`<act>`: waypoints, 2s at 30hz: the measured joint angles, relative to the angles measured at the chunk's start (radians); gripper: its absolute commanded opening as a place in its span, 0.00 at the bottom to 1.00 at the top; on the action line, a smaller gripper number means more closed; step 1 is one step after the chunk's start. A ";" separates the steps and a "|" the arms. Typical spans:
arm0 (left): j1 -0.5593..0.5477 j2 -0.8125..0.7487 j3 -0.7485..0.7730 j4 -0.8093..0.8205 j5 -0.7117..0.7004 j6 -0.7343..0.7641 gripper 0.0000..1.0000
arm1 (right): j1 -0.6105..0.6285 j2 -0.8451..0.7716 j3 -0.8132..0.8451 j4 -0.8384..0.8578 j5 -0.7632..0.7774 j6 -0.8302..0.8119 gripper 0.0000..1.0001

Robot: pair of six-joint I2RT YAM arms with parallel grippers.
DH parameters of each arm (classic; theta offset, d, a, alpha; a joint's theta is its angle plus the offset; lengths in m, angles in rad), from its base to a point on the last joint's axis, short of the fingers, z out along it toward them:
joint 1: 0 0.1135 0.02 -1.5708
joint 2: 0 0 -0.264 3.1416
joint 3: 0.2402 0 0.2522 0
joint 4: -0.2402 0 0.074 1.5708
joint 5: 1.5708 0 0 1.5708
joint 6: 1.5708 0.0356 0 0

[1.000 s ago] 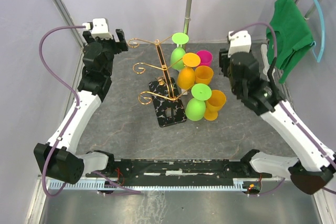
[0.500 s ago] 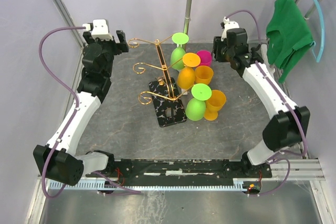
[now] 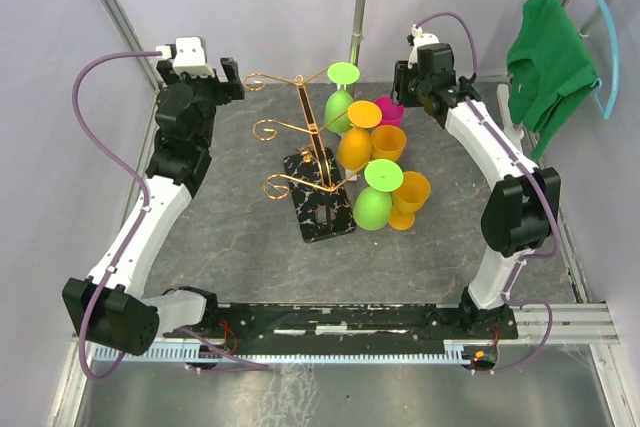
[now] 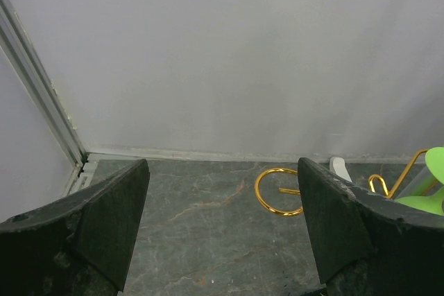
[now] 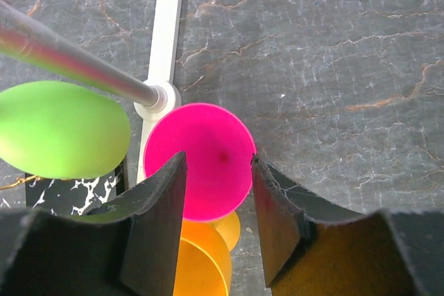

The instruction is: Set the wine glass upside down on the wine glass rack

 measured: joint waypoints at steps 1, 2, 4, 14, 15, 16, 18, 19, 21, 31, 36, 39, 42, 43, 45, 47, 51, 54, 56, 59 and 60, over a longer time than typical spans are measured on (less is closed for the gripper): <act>0.000 0.002 0.000 0.000 0.000 0.000 0.93 | 0.000 0.007 0.011 0.000 0.008 -0.003 0.50; 0.000 0.006 0.000 0.000 0.000 0.000 0.93 | 0.000 0.015 0.019 0.000 0.016 -0.006 0.50; 0.000 0.017 0.000 0.000 0.000 0.000 0.93 | 0.000 0.025 0.026 -0.003 0.027 -0.011 0.50; 0.000 0.073 0.021 -0.014 0.001 0.000 0.93 | 0.000 0.088 0.043 -0.063 0.051 -0.024 0.49; 0.000 0.073 0.025 -0.016 0.001 0.000 0.93 | 0.000 0.090 0.042 -0.070 0.053 -0.024 0.48; 0.000 0.074 0.029 -0.019 0.001 0.000 0.93 | 0.000 0.092 0.041 -0.074 0.054 -0.023 0.47; 0.000 0.075 0.042 -0.025 0.001 0.000 0.93 | 0.000 0.092 0.039 -0.085 0.057 -0.023 0.38; 0.000 0.076 0.047 -0.029 0.001 0.000 0.94 | 0.000 0.092 0.038 -0.087 0.058 -0.024 0.30; 0.000 0.080 0.058 -0.031 0.001 0.000 0.93 | 0.000 0.092 0.035 -0.090 0.057 -0.025 0.12; 0.000 0.137 0.112 -0.063 0.034 -0.050 0.93 | 0.000 0.097 0.033 -0.092 0.095 -0.060 0.01; 0.000 0.190 0.234 -0.132 0.028 -0.153 0.93 | 0.000 0.028 0.009 -0.114 0.189 -0.116 0.01; 0.000 0.243 0.378 -0.219 0.011 -0.245 0.94 | 0.000 -0.070 0.008 -0.113 0.258 -0.168 0.01; 0.000 0.283 0.500 -0.307 -0.002 -0.325 0.99 | 0.000 -0.175 0.008 -0.103 0.298 -0.219 0.01; 0.000 0.294 0.537 -0.336 -0.002 -0.355 1.00 | 0.000 -0.225 0.009 -0.100 0.304 -0.241 0.01; 0.000 0.310 0.589 -0.382 0.000 -0.407 0.99 | 0.000 -0.295 0.013 -0.097 0.302 -0.272 0.01; 0.000 0.315 0.609 -0.413 0.005 -0.453 0.99 | 0.000 -0.356 0.029 -0.097 0.285 -0.298 0.01; 0.000 0.315 0.603 -0.451 0.017 -0.543 0.99 | 0.000 -0.459 0.073 -0.114 0.201 -0.331 0.01; 0.006 0.305 0.563 -0.446 0.031 -0.612 0.99 | -0.001 -0.522 0.107 -0.145 0.106 -0.341 0.01; 0.010 0.295 0.525 -0.441 0.036 -0.664 0.99 | -0.001 -0.567 0.116 -0.145 0.024 -0.336 0.01; 0.016 0.283 0.470 -0.426 0.037 -0.758 0.99 | -0.001 -0.641 0.069 -0.069 -0.100 -0.294 0.01; 0.016 0.277 0.454 -0.418 0.036 -0.784 0.99 | -0.001 -0.668 0.032 -0.013 -0.144 -0.272 0.01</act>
